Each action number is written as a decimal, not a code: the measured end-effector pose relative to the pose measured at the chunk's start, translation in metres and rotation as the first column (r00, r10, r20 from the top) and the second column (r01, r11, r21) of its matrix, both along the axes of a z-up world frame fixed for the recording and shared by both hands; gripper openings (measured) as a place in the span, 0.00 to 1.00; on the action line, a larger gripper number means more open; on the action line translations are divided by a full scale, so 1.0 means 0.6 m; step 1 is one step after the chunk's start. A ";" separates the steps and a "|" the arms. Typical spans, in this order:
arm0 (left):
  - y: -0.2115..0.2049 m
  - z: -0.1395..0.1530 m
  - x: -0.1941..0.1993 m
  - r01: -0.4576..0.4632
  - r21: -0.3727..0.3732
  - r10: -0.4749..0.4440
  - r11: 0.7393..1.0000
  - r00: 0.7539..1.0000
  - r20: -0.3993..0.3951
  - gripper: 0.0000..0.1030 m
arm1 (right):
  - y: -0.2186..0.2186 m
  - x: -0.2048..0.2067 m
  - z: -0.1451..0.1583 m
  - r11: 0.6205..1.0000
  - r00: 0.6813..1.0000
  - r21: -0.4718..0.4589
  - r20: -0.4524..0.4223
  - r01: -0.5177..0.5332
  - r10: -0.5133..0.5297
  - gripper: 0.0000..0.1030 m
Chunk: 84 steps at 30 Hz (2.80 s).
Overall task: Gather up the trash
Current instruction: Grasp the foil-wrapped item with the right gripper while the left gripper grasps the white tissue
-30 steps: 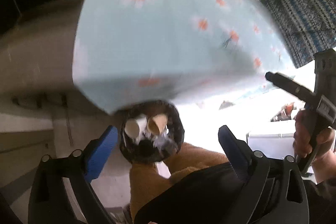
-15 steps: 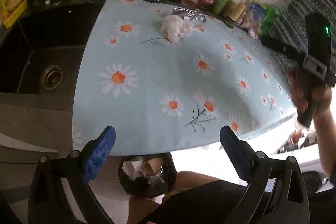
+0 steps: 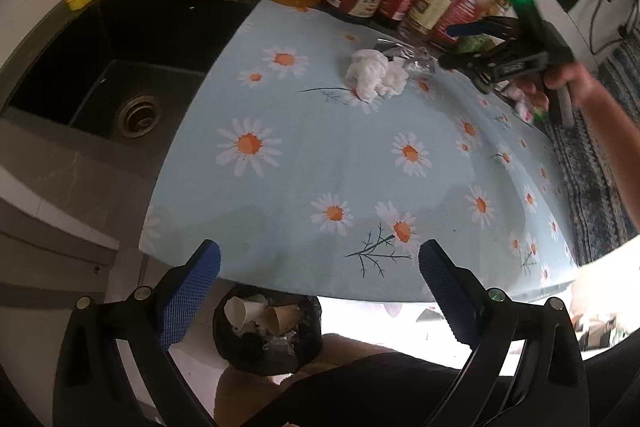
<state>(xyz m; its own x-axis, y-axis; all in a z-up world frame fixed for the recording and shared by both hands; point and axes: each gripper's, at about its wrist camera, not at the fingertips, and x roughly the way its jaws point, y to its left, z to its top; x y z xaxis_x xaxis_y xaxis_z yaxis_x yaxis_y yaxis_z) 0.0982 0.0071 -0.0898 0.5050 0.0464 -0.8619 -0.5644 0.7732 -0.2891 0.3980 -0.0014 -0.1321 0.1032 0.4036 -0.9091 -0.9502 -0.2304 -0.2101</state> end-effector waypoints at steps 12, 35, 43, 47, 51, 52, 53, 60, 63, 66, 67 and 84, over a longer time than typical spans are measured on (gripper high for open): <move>-0.017 0.003 -0.011 -0.139 -0.010 0.139 0.990 0.990 -0.025 0.94 | 0.102 -0.002 -0.084 0.931 0.959 -0.295 0.114 -0.217 0.260 0.68; 0.009 0.023 0.138 0.078 0.054 -0.077 0.995 0.997 -0.009 0.94 | -0.085 0.044 0.045 0.993 0.969 0.097 -0.244 0.065 -0.039 0.56; 0.054 0.005 0.250 0.166 0.038 -0.166 0.985 0.986 -0.012 0.94 | -0.282 0.062 0.028 0.868 0.735 0.188 -0.628 0.459 -0.253 0.56; 0.065 -0.012 0.301 0.196 0.044 -0.195 0.980 0.980 -0.036 0.94 | -0.372 0.051 0.007 0.791 0.672 0.186 -0.657 0.583 -0.341 0.56; 0.087 -0.038 0.348 0.217 0.078 -0.213 0.973 0.975 -0.067 0.94 | -0.431 0.020 -0.004 0.740 0.641 0.186 -0.659 0.647 -0.394 0.56; 0.094 -0.049 0.358 0.221 0.063 -0.217 0.973 0.974 -0.071 0.93 | -0.437 0.015 -0.015 0.734 0.637 0.180 -0.653 0.655 -0.409 0.56; 0.099 -0.056 0.365 0.221 0.060 -0.216 0.974 0.973 -0.076 0.93 | -0.444 0.010 -0.022 0.725 0.624 0.163 -0.654 0.669 -0.429 0.56; 0.115 -0.091 0.420 0.257 0.017 -0.256 0.966 0.964 -0.073 0.93 | -0.482 -0.038 -0.048 0.672 0.563 0.128 -0.670 0.729 -0.483 0.56; 0.109 -0.102 0.439 0.288 0.030 -0.284 0.957 0.955 -0.088 0.92 | -0.487 -0.060 -0.058 0.642 0.524 0.114 -0.692 0.758 -0.496 0.56; 0.104 -0.105 0.452 0.310 0.039 -0.306 0.950 0.948 -0.082 0.75 | -0.490 -0.078 -0.064 0.619 0.496 0.111 -0.714 0.778 -0.495 0.56; 0.103 -0.106 0.455 0.320 0.045 -0.316 0.946 0.946 -0.078 0.68 | -0.491 -0.082 -0.064 0.611 0.487 0.110 -0.719 0.784 -0.495 0.56; 0.077 -0.106 0.432 0.392 0.128 -0.392 0.911 0.920 -0.026 0.36 | -0.491 -0.138 -0.083 0.489 0.390 0.095 -0.741 0.867 -0.546 0.56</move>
<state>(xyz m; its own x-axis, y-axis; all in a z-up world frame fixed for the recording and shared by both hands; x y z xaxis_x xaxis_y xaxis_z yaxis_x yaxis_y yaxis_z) 0.3575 0.0531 -0.1536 0.5056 -0.0459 -0.8615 -0.2084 0.9625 -0.1736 0.3154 -0.2961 -0.1818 0.1073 0.7591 -0.6421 -0.6353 0.5491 0.5430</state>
